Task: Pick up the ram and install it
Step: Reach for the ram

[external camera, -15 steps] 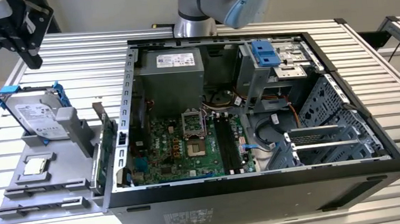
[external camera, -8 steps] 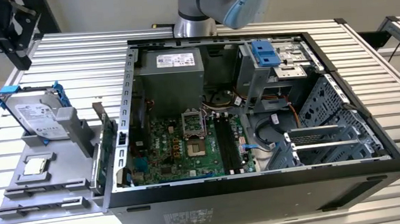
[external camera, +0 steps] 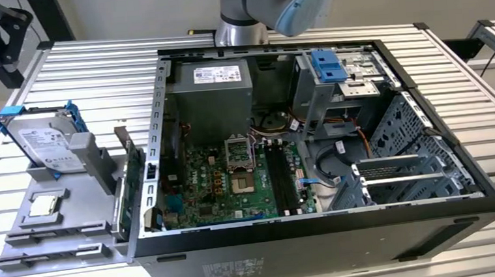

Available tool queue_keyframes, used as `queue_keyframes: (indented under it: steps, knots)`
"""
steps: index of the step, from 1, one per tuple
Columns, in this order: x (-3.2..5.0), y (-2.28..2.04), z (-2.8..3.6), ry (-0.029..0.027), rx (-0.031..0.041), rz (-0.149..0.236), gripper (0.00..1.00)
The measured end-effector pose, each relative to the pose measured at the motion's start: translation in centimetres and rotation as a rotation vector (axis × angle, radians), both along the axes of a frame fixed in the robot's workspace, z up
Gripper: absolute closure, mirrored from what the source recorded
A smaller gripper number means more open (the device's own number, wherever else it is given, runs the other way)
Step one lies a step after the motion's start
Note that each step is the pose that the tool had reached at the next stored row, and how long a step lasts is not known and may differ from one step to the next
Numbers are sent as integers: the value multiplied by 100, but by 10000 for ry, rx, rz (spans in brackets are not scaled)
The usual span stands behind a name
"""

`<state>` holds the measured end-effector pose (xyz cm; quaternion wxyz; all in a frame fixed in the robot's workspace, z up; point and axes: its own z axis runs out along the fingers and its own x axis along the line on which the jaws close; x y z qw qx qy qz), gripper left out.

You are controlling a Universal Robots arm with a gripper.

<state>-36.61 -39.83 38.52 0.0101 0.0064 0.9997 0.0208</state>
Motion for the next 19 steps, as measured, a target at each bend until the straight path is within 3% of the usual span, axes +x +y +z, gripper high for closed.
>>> queue_keyframes:
  steps: [9, 19]
  knots:
    - [-20, -9, -1, 0, 1, 7, 100]
    - [-39, -234, -19, 3, -3, 7, 100]
